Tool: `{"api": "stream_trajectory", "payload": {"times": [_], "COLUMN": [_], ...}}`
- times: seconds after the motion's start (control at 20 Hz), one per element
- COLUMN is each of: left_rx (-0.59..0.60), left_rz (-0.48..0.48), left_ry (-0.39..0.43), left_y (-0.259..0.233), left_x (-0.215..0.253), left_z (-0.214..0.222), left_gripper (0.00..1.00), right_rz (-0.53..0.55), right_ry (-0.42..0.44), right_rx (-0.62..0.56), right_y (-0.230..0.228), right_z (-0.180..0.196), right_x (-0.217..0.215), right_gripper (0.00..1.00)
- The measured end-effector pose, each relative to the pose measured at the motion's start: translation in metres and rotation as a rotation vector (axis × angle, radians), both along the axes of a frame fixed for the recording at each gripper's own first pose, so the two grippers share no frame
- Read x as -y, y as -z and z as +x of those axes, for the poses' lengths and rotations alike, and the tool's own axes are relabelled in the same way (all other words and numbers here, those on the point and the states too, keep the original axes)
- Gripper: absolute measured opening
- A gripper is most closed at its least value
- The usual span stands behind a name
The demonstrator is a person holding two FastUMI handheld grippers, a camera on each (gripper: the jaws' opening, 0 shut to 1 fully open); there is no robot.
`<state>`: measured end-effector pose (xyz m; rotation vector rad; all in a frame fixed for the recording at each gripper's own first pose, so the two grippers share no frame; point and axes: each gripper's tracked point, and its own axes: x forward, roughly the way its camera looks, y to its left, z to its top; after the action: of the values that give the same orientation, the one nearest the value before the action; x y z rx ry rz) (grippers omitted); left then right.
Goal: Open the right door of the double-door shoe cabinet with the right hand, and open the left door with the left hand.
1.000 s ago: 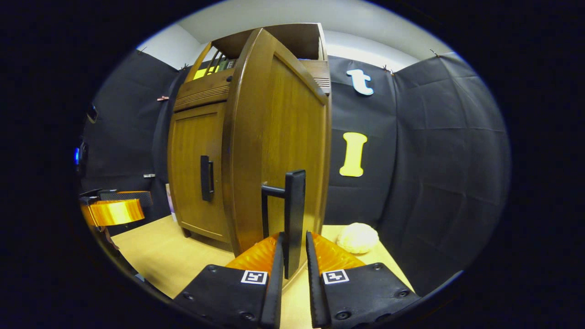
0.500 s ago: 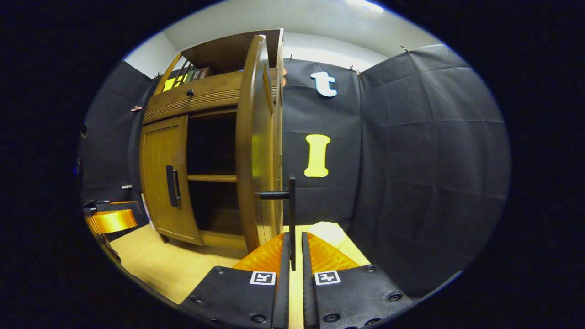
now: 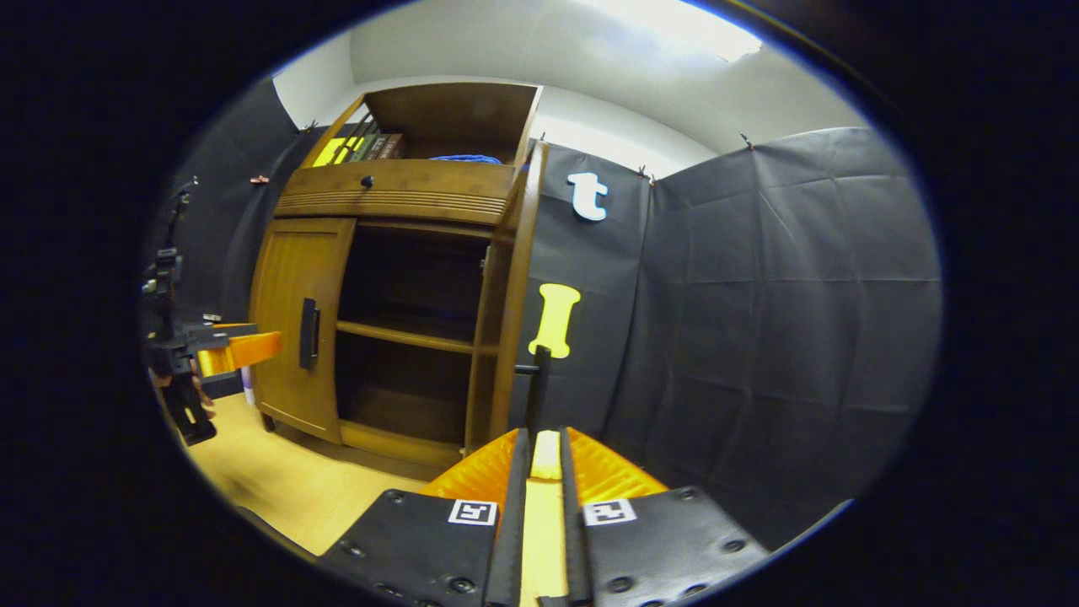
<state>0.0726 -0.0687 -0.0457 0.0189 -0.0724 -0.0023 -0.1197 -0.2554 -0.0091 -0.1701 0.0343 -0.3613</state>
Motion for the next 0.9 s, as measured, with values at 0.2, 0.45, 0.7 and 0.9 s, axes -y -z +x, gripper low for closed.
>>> {"api": "stream_trajectory", "payload": {"times": [0.2, 0.45, 0.7, 0.9], "left_rx": [0.066, 0.066, 0.028, 0.048], "left_rz": [-0.009, -0.008, -0.01, 0.016], "left_ry": [-0.092, -0.085, -0.075, -0.082], "left_y": [-0.005, 0.013, 0.04, 0.037], "left_x": [-0.048, -0.076, -0.081, -0.08], "left_z": [0.035, 0.092, 0.135, 0.147], "left_gripper": [0.93, 0.9, 0.87, 0.77], "right_rz": [-0.048, 0.002, -0.028, -0.042], "right_ry": [0.064, 0.092, 0.162, 0.187], "right_rx": [0.03, 0.022, 0.064, 0.111], "right_y": [-0.006, -0.006, -0.022, -0.033], "right_z": [-0.02, -0.03, -0.036, -0.037], "right_x": [0.005, -0.004, 0.0, -0.004], "right_gripper": [0.83, 0.98, 0.98, 0.97]}}
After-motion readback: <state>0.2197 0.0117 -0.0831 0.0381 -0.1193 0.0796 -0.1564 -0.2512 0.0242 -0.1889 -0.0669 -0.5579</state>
